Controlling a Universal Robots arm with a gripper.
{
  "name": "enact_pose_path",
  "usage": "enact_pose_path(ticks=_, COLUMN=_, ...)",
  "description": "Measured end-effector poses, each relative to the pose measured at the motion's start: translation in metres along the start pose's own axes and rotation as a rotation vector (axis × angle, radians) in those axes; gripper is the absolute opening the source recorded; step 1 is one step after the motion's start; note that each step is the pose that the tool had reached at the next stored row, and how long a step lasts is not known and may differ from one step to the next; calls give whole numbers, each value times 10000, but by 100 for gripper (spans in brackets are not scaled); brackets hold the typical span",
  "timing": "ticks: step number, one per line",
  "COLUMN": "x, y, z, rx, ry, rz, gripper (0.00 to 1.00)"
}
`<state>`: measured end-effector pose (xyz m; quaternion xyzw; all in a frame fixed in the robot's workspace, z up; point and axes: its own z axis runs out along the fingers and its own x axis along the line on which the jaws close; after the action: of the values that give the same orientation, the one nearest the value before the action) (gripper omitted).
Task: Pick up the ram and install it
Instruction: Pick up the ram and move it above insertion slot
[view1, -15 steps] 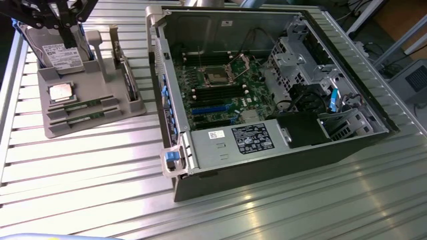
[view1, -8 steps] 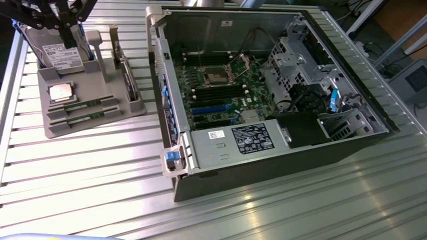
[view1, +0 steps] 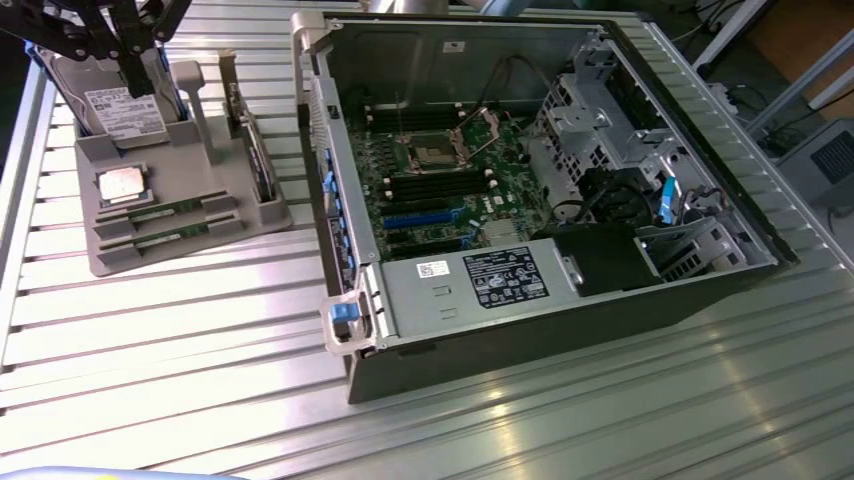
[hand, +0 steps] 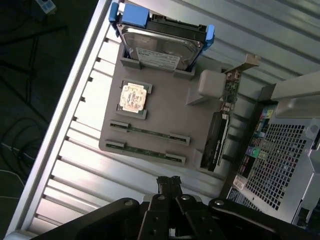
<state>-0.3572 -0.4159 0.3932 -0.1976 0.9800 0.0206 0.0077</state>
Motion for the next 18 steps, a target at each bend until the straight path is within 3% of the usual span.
enact_pose_path(ticks=18, x=0, y=0, z=0, rx=14, ry=72, rz=-1368, gripper=11)
